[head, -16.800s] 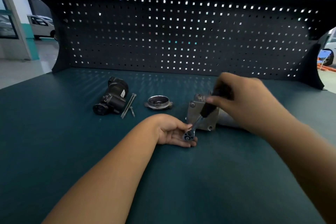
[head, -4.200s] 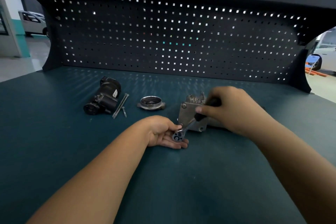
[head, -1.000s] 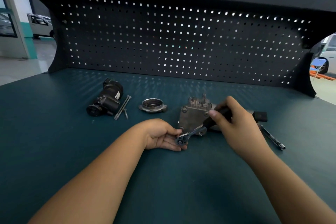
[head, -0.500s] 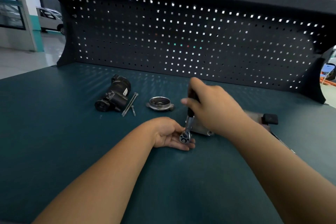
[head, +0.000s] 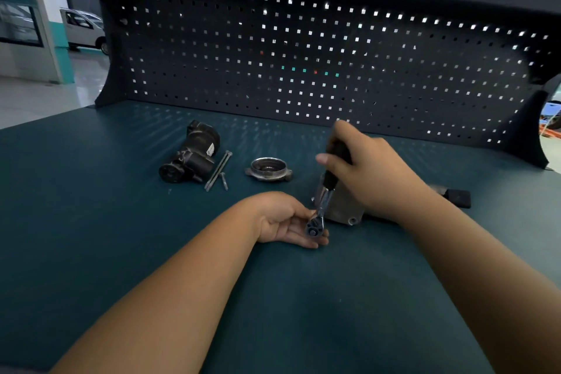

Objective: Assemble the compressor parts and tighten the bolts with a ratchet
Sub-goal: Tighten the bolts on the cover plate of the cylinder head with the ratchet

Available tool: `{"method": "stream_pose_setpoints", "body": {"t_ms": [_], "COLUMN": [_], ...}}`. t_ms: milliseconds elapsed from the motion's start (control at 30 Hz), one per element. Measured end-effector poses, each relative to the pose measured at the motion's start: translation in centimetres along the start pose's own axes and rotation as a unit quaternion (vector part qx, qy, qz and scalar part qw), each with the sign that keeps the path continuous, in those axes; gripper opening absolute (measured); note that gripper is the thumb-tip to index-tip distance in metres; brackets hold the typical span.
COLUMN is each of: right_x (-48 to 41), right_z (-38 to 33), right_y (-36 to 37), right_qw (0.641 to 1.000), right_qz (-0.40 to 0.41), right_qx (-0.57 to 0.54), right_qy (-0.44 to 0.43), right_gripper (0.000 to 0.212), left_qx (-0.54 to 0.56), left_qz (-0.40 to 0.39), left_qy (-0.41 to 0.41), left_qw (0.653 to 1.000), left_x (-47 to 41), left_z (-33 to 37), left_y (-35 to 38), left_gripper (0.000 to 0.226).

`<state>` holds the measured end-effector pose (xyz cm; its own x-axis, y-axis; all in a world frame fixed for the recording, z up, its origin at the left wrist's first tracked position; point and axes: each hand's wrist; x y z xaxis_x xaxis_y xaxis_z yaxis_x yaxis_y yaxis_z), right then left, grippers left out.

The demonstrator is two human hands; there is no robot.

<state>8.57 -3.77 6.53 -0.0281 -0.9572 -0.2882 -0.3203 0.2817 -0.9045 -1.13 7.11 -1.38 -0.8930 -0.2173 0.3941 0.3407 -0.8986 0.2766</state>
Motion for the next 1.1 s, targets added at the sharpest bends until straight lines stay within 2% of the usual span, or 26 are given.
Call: {"method": "stream_pose_setpoints", "body": {"t_ms": [133,267,567,700,767,833,900,1000,1100], "right_x": [1.8,2.1,3.0,2.6,2.2,1.9,1.9,2.1,2.7], "right_z": [0.5,0.6,1.8,1.7,1.6,1.1,0.4,0.9,3.2], "right_y": [1.0,1.8,2.0,2.0,1.5,0.9,0.3,-0.4,-0.8], "right_qw": [0.997,0.985,0.975,0.973,0.968,0.978,0.982,0.958,0.899], "right_qz": [0.056,0.113,0.145,0.148,0.13,0.083,0.071,0.119,0.133], "right_qx": [-0.052,-0.125,-0.16,-0.163,-0.192,-0.177,-0.17,-0.26,-0.417], "right_qy": [0.002,0.032,0.049,0.071,0.096,0.08,0.032,0.005,0.02], "right_gripper": [0.016,0.021,0.019,0.015,0.02,0.031,0.037,0.037,0.034], "left_qx": [0.0,-0.002,-0.003,-0.002,0.0,0.002,-0.018,-0.061,-0.076], "left_qz": [0.002,0.0,-0.007,-0.013,-0.019,-0.034,-0.071,-0.126,-0.063], "left_qy": [-0.003,-0.003,-0.007,0.001,0.009,0.017,0.021,0.02,0.026], "left_qw": [1.0,1.0,1.0,1.0,1.0,0.999,0.997,0.99,0.995], "left_x": [-0.2,-0.2,-0.4,-0.1,-0.1,0.1,0.5,1.3,2.0], "left_z": [-0.1,-0.2,-0.1,-0.1,-0.2,-0.2,-0.1,0.0,0.3], "left_y": [0.0,0.0,-0.1,0.0,-0.1,-0.4,-0.6,-1.1,-1.2], "left_gripper": [0.024,0.024,0.02,0.022,0.023,0.023,0.022,0.024,0.023]}}
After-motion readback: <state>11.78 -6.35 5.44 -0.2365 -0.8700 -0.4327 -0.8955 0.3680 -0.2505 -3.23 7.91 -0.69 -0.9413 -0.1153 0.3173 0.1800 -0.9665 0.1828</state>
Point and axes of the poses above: each hand's wrist, its own x-axis away from the middle knuckle, its own y-axis out of the palm, z = x × y, and after that the axes turned 14 degrees about -z, right-handed
